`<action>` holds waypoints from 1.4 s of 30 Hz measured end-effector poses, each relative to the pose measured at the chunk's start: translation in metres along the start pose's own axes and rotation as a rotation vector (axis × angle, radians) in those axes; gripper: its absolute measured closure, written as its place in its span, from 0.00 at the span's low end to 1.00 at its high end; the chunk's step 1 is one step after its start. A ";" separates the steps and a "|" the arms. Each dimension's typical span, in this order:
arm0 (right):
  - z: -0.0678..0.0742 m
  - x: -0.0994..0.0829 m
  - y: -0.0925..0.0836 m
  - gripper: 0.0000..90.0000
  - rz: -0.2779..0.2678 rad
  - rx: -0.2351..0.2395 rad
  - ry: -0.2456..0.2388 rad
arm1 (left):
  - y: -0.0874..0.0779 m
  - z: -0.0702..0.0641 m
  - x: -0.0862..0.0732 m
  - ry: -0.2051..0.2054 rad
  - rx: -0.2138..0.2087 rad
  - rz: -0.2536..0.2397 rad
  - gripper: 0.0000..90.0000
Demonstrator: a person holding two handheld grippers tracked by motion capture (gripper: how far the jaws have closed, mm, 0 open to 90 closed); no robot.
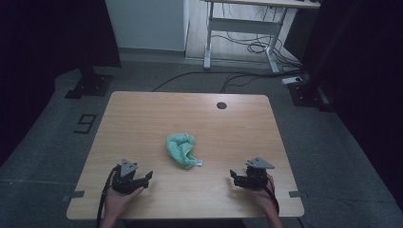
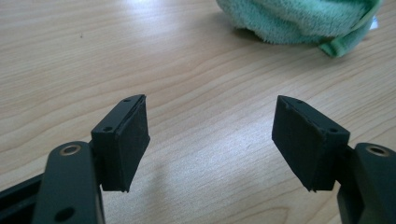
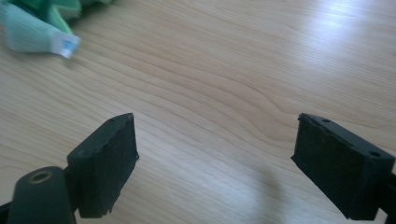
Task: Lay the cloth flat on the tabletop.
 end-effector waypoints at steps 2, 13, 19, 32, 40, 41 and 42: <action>0.004 0.001 -0.002 0.17 -0.007 0.025 -0.003 | -0.001 0.000 0.001 -0.002 -0.004 -0.001 0.31; 0.037 0.021 -0.002 0.27 -0.055 0.120 -0.061 | 0.006 -0.008 0.017 0.027 -0.026 0.017 0.33; 0.075 0.042 0.015 0.29 -0.058 0.203 -0.140 | 0.009 -0.011 0.027 0.039 -0.036 0.021 0.33; 0.140 0.106 0.063 0.42 -0.046 0.261 -0.254 | 0.013 -0.017 0.019 0.036 -0.071 0.031 0.33; 0.135 0.113 0.080 0.94 -0.028 0.227 -0.252 | 0.014 -0.015 0.017 0.039 -0.076 0.033 0.33; 0.135 0.113 0.080 0.94 -0.028 0.227 -0.252 | 0.014 -0.015 0.017 0.039 -0.076 0.033 0.34; 0.133 0.114 0.072 0.95 -0.053 0.229 -0.259 | 0.014 -0.015 0.018 0.039 -0.073 0.031 0.34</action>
Point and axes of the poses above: each handheld gripper's, and its own axes: y roughly forward along the jaws, x roughly out of its top, z roughly to its left, the point moved 5 cm from there along y, roughly forward along the jaws, and after that the axes turned 15 degrees about z, right-handed, at the moved point
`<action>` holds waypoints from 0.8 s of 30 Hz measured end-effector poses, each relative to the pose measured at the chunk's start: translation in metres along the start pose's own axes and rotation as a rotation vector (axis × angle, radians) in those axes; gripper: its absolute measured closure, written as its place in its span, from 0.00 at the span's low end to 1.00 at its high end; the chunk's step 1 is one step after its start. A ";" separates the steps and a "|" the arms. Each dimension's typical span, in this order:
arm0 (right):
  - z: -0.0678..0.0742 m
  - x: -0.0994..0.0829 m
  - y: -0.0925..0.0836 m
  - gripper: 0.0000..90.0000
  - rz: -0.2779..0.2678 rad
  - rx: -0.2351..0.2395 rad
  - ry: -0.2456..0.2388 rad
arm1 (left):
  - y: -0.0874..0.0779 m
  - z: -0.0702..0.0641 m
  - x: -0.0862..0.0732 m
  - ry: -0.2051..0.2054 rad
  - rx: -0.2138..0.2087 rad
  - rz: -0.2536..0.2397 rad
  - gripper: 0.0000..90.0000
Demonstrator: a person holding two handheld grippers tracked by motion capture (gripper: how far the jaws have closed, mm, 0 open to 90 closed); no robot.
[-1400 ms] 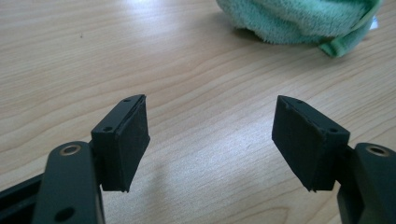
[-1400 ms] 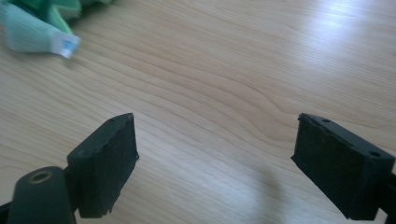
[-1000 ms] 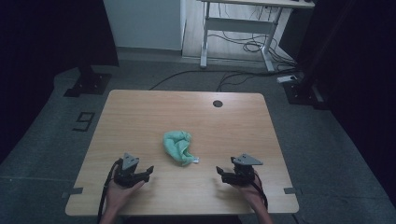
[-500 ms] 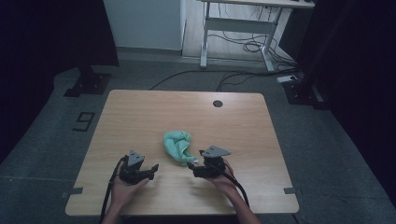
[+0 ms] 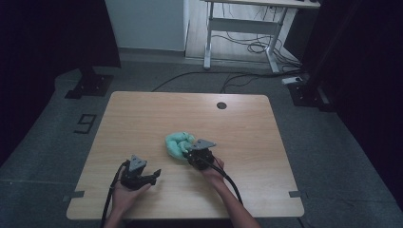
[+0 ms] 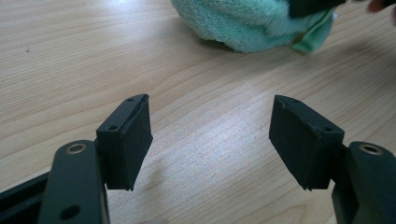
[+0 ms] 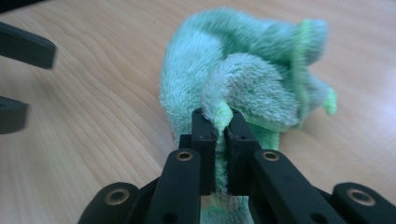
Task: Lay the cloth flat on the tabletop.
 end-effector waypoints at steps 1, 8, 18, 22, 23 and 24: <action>0.000 0.000 0.000 0.95 0.000 0.000 0.000 | 0.000 0.000 0.000 0.000 0.000 0.000 0.34; 0.005 0.009 -0.074 0.95 -0.168 0.058 -0.051 | -0.001 -0.005 0.003 0.000 -0.018 -0.022 0.35; 0.020 0.003 -0.133 0.94 -0.264 0.069 -0.122 | -0.004 -0.014 0.005 0.013 -0.034 -0.042 0.35; -0.010 -0.024 -0.109 0.93 -0.156 0.075 -0.003 | -0.003 -0.016 0.004 0.024 -0.033 -0.032 0.35; -0.018 -0.033 -0.101 0.93 -0.128 0.075 0.030 | -0.003 -0.016 0.004 0.024 -0.033 -0.032 0.35; -0.018 -0.033 -0.101 0.93 -0.128 0.075 0.030 | -0.002 -0.016 0.004 0.026 -0.032 -0.031 0.35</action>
Point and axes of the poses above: each handheld gripper's, and its own axes: y roughly forward along the jaws, x roughly out of its top, z roughly to its left, the point moved 5 cm from there along y, roughly forward along the jaws, and after that the axes turned 15 degrees about z, right-handed, at the moved point
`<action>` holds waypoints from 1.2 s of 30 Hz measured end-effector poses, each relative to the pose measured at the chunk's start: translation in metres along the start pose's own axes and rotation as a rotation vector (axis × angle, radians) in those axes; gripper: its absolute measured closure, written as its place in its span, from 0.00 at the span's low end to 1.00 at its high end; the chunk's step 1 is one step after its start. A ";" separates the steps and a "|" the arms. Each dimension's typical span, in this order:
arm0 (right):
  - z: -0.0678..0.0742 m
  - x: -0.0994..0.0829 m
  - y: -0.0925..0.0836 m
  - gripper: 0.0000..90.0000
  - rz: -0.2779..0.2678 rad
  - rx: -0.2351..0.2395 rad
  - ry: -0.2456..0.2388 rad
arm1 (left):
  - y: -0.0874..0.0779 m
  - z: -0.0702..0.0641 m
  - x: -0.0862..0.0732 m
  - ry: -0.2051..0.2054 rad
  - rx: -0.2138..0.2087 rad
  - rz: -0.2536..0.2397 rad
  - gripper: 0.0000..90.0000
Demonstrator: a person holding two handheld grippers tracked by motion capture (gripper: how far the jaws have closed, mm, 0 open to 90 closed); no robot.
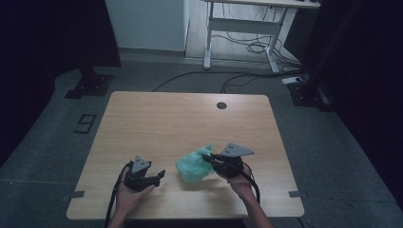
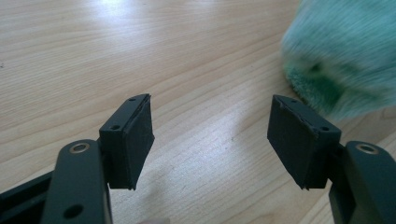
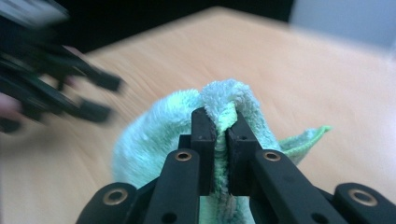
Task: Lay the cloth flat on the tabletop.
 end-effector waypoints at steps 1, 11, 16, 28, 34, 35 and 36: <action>-0.017 -0.017 0.010 0.92 0.056 -0.019 0.059 | 0.001 0.000 0.000 0.001 -0.001 0.003 0.35; -0.035 -0.050 0.020 0.85 0.168 -0.088 0.101 | 0.011 -0.009 0.001 0.025 -0.005 0.033 0.35; -0.053 -0.077 0.017 0.89 0.233 -0.141 0.157 | 0.015 -0.022 0.003 0.057 -0.014 0.035 0.35; -0.061 -0.089 0.007 0.79 0.224 -0.144 0.191 | 0.030 -0.043 0.009 0.107 -0.044 0.064 0.39; -0.063 -0.090 0.010 0.78 0.234 -0.142 0.192 | 0.037 -0.067 0.029 0.172 -0.130 0.051 0.35; -0.063 -0.090 0.010 0.78 0.231 -0.143 0.193 | 0.037 -0.067 0.029 0.172 -0.130 0.051 0.33; -0.063 -0.089 0.010 0.78 0.228 -0.141 0.197 | 0.041 -0.073 0.036 0.203 -0.133 0.053 0.33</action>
Point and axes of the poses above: each handheld gripper's, and its own axes: y roughly forward along the jaws, x roughly out of its top, z roughly to its left, the point moved 5 cm from there along y, roughly forward along the jaws, and after that the axes turned 15 degrees about z, right-handed, at the moved point
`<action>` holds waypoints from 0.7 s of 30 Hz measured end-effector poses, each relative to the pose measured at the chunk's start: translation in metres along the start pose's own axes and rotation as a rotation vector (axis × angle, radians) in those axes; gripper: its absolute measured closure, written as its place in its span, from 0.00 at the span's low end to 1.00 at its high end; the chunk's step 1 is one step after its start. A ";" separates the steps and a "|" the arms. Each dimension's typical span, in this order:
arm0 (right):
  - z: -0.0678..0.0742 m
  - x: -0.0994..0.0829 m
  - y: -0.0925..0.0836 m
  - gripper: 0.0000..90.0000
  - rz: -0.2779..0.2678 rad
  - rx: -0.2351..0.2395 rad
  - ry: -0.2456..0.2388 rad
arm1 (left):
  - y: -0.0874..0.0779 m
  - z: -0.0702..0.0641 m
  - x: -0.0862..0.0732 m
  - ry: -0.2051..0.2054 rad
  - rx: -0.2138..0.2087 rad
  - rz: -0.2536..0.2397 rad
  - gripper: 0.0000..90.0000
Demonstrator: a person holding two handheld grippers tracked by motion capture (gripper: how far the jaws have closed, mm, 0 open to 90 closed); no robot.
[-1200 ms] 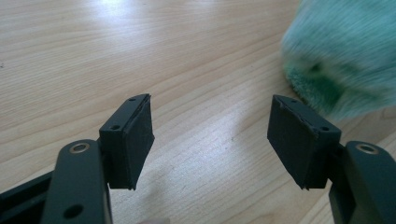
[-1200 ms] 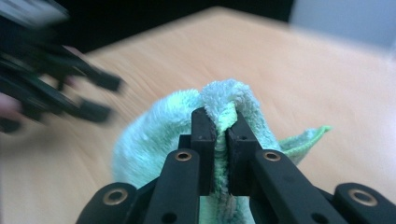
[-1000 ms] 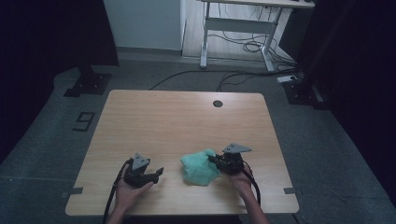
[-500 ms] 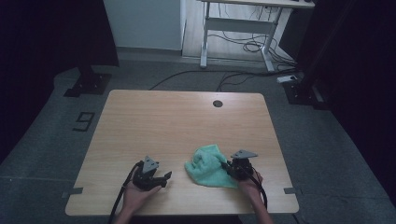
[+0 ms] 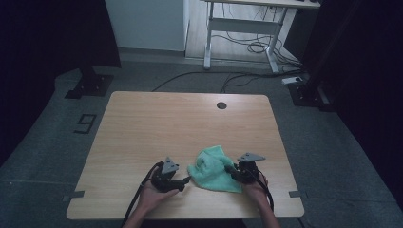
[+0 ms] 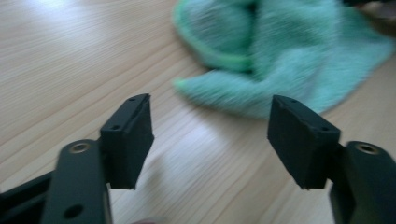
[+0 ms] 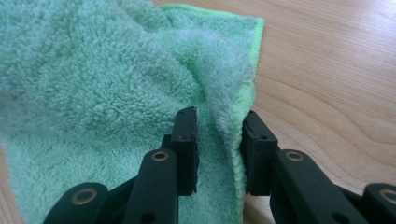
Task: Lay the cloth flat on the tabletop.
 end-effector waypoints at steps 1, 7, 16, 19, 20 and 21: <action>0.000 0.000 0.000 0.78 -0.001 0.001 0.001 | 0.000 0.000 0.000 0.000 0.000 0.000 0.33; -0.001 0.001 0.000 0.78 -0.006 -0.001 0.003 | 0.018 -0.010 0.015 0.032 -0.062 0.031 0.37; -0.002 0.001 -0.006 0.88 -0.015 0.011 0.010 | 0.032 -0.008 0.014 -0.002 -0.086 0.090 0.84; -0.002 0.001 -0.008 0.91 -0.020 0.027 0.016 | 0.029 -0.006 0.012 -0.005 -0.090 0.089 0.89; 0.000 0.002 -0.010 0.92 -0.033 0.028 0.008 | 0.024 -0.003 0.011 -0.010 -0.075 0.072 0.90; 0.000 0.002 -0.010 0.92 -0.033 0.028 0.008 | 0.024 -0.003 0.011 -0.010 -0.075 0.072 0.90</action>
Point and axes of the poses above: each handheld gripper's, and its own axes: y roughly forward along the jaws, x roughly out of its top, z roughly to its left, the point moved 5 cm from there along y, roughly forward along the jaws, and after that the axes turned 15 degrees about z, right-handed, at the moved point
